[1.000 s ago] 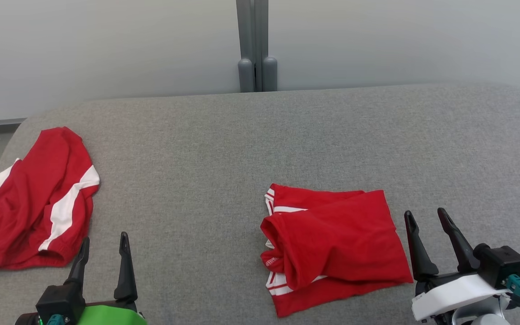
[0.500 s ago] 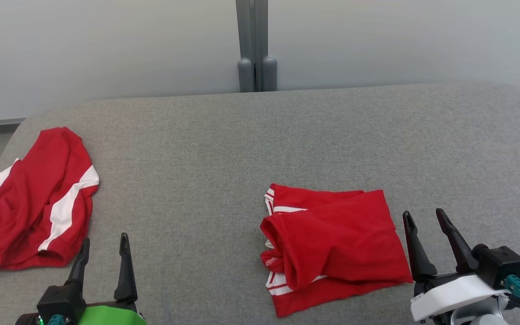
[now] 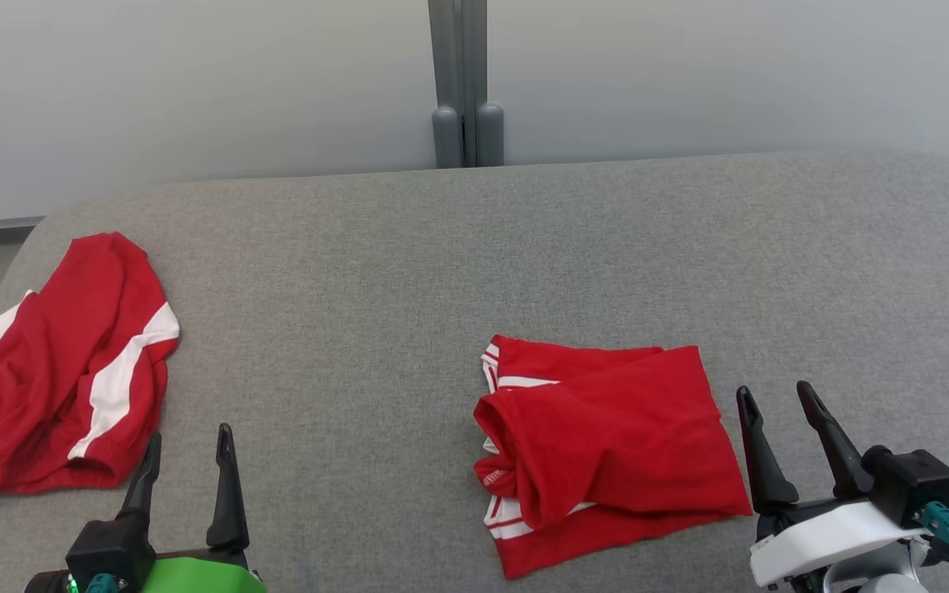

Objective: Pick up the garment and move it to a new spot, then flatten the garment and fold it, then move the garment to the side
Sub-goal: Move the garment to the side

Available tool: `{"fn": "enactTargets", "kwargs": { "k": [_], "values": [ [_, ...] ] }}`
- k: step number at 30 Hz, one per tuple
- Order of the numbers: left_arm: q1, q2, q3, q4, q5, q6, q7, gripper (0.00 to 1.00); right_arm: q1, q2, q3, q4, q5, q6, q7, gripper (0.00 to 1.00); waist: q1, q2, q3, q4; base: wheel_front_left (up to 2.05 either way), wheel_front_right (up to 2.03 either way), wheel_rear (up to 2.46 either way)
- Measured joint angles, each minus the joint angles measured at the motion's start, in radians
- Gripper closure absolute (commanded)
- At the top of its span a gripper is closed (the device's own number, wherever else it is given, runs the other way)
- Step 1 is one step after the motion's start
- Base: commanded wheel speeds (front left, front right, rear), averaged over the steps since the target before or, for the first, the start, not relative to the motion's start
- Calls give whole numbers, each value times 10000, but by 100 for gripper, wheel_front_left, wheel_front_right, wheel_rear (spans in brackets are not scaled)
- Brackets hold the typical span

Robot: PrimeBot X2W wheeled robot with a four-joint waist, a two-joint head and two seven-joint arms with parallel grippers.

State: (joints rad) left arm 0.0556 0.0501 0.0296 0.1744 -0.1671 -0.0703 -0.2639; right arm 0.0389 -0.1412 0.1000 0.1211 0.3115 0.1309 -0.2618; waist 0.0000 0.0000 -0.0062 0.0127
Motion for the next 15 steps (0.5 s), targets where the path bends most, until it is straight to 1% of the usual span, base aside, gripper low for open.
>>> {"fn": "enactTargets", "kwargs": {
  "k": [10, 15],
  "values": [
    [0, 0, 0, 4, 21, 0, 0, 0, -1, -81, 19, 54, -33, 0, 0, 0, 0, 0, -8, -10, 0, 0, 0],
    [-1, 0, 12, 23, 23, -2, 0, 0, -394, -437, 430, 286, -67, 0, 0, 0, 0, 0, 20, -73, 0, 0, 0]
  ]
}}
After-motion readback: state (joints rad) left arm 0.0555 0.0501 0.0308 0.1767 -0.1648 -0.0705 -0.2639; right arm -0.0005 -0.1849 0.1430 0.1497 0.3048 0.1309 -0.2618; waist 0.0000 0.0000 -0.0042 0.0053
